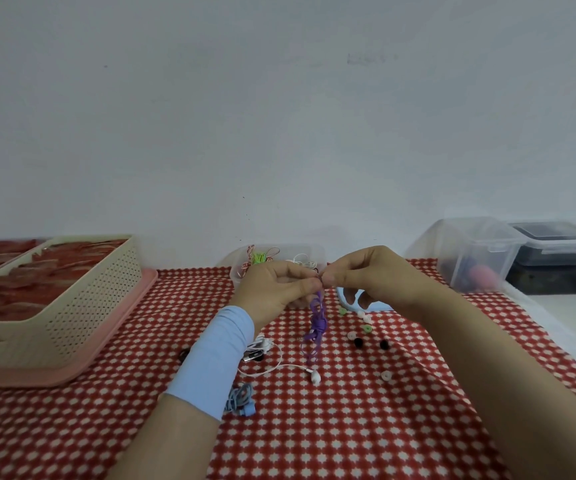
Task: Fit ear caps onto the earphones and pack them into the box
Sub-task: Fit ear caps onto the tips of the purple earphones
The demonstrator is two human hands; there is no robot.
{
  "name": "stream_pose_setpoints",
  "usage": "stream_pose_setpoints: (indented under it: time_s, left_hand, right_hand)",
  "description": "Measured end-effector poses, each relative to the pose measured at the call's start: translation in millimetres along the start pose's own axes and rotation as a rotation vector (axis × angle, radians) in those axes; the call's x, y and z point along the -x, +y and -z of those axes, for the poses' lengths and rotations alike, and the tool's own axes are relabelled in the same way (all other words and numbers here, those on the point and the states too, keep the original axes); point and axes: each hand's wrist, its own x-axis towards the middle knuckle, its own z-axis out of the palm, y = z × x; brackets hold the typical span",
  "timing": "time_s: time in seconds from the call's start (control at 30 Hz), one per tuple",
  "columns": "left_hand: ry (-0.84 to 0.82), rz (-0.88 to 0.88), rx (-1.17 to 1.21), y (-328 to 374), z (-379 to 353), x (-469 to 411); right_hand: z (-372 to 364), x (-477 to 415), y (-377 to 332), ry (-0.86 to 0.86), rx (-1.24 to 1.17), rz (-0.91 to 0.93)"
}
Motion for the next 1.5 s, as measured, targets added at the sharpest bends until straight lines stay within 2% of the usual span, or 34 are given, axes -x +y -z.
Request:
stream_pose_setpoints:
  time_s: [0.1, 0.27, 0.43, 0.63, 0.93, 1.07, 1.23, 1.3, 1.43, 1.5]
  left_hand:
    - [0.002, 0.002, 0.036, -2, 2, -1]
    - [-0.058, 0.018, 0.055, -2, 0, 1]
    - [-0.079, -0.051, 0.003, -4, 0, 0]
    - [-0.089, -0.017, 0.17, -7, -3, 1]
    - [-0.084, -0.046, 0.115, -9, -1, 2]
    - [-0.109, -0.029, 0.229, -7, -3, 2]
    - [-0.087, -0.018, 0.225, 1, -1, 1]
    - [-0.061, -0.008, 0.226, 1, 1, 1]
    - [-0.044, -0.005, 0.204, 2, 6, 1]
    - [-0.014, -0.004, 0.193, 3, 7, 0]
  right_hand:
    - [5, 2, 0, -0.06, -0.113, -0.04]
    - [3, -1, 4, -0.13, -0.153, -0.086]
    - [1, -3, 9, -0.279, -0.257, -0.138]
    - [2, -6, 10, -0.213, -0.316, -0.125]
    - [-4, -7, 12, -0.186, -0.292, -0.143]
    - [-4, -6, 9, -0.158, -0.305, -0.101]
    - [8, 1, 2, -0.115, -0.146, -0.06]
    - [10, 3, 1, -0.112, 0.011, -0.06]
    - [-9, 3, 2, -0.242, 0.358, -0.058]
    - [-20, -1, 8, -0.183, 0.5, -0.04]
